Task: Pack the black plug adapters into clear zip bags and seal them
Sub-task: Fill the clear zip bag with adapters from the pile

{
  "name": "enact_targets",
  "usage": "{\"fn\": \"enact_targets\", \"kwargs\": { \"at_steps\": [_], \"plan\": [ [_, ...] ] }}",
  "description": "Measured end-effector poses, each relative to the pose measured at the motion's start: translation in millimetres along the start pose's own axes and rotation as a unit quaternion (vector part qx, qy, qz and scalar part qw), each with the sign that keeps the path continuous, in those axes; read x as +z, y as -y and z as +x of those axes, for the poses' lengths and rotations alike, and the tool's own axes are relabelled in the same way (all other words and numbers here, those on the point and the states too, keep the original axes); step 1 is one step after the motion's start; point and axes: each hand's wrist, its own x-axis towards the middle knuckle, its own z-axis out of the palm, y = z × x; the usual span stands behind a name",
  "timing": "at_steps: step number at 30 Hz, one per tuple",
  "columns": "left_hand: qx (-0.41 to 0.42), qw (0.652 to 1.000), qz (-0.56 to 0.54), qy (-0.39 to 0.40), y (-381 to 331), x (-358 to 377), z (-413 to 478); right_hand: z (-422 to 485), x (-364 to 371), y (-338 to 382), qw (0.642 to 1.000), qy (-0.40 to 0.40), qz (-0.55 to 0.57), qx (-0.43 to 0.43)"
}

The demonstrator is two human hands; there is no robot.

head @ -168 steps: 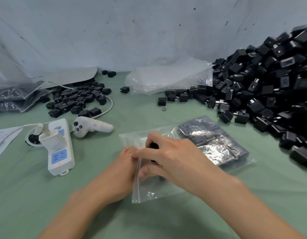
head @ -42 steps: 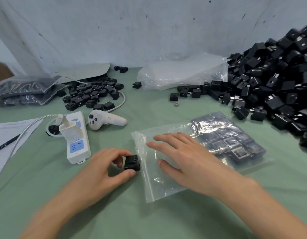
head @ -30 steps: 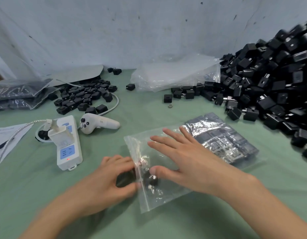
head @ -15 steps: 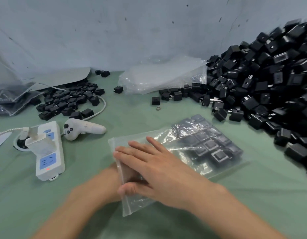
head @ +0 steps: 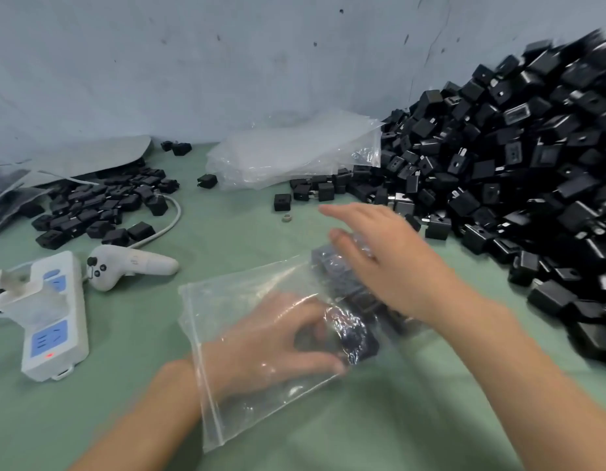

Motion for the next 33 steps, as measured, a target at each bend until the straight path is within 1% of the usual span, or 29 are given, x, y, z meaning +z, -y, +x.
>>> {"fn": "enact_targets", "kwargs": {
  "at_steps": [2,3,6,9,11,14,17,20,24,26,29,31,33],
  "plan": [
    [0.007,1.0,-0.011,-0.006,8,2,2,-6,-4,-32,0.998,-0.019,-0.003,0.064],
    [-0.002,1.0,-0.019,-0.001,11,3,3,-10,-4,-43,0.996,-0.014,-0.006,0.089],
    [0.003,1.0,-0.013,-0.008,10,8,9,-20,0,-60,0.991,0.045,-0.019,0.125],
    [0.008,1.0,0.02,-0.022,1,9,18,-22,7,-61,0.985,0.107,-0.027,0.136],
    [-0.021,0.999,0.021,-0.015,-1,9,22,-22,10,-61,0.982,0.124,-0.033,0.136],
    [-0.084,0.996,-0.002,-0.006,-3,11,26,-20,11,-63,0.982,0.122,-0.035,0.138],
    [-0.101,0.995,0.021,-0.014,-6,12,31,-20,12,-65,0.983,0.118,-0.034,0.139],
    [-0.134,0.991,0.014,-0.022,-10,12,34,-20,14,-65,0.983,0.113,-0.036,0.137],
    [-0.146,0.989,0.024,-0.032,-15,17,39,-21,14,-66,0.984,0.111,-0.037,0.137],
    [-0.139,0.989,0.036,-0.038,-16,18,38,-22,13,-65,0.984,0.107,-0.04,0.137],
    [-0.084,0.994,0.057,-0.043,-13,18,34,-22,13,-63,0.984,0.101,-0.053,0.139],
    [-0.054,0.998,0.025,-0.034,-9,16,32,-21,13,-61,0.983,0.098,-0.067,0.141],
    [-0.047,0.999,-0.013,-0.022,-5,15,31,-22,12,-60,0.983,0.094,-0.079,0.139]
  ]
}}
